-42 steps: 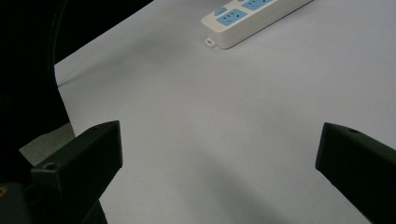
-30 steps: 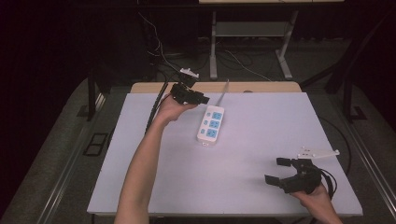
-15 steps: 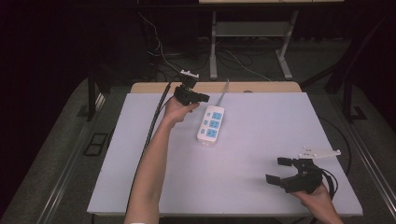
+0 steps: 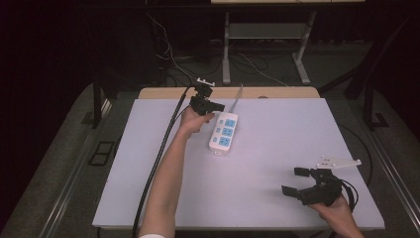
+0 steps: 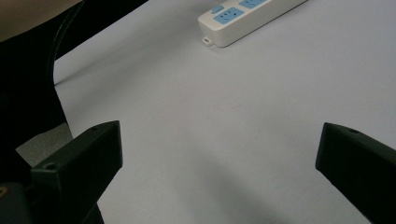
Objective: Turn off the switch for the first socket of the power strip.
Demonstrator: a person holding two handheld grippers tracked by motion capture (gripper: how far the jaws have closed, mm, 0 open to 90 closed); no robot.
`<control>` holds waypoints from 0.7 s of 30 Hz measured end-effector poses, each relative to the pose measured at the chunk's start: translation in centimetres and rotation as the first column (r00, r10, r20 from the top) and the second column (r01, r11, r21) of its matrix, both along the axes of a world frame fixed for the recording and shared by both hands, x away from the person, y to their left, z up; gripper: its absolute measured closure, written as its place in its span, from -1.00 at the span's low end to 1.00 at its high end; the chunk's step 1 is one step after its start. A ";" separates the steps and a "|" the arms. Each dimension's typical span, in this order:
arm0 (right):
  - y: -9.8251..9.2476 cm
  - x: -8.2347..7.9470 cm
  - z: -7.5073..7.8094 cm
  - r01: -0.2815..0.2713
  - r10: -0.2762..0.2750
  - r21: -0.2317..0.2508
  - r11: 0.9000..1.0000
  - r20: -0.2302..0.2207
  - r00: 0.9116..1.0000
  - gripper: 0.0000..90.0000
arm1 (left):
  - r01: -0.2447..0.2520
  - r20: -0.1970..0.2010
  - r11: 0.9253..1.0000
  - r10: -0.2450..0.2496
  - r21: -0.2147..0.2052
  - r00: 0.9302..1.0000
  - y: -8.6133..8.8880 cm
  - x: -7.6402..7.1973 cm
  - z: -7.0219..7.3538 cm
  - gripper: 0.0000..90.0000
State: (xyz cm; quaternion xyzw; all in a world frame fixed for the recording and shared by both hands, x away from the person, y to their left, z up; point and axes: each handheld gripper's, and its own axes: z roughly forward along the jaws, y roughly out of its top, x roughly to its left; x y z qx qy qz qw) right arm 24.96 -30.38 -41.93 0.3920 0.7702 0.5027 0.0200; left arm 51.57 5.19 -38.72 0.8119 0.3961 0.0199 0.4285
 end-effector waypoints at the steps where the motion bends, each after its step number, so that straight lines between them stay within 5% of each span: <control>1: 0.0 0.0 0.0 0.000 0.000 0.000 1.000 0.000 1.000 -0.99 | 0.001 -0.004 1.000 -0.001 0.003 1.000 0.0 0.0 -0.2 0.98; 21: 0.0 0.0 0.0 -0.007 0.007 -0.007 1.000 -0.002 1.000 -0.99 | 0.010 -0.057 0.999 -0.008 0.035 0.998 -0.8 0.4 -2.5 0.98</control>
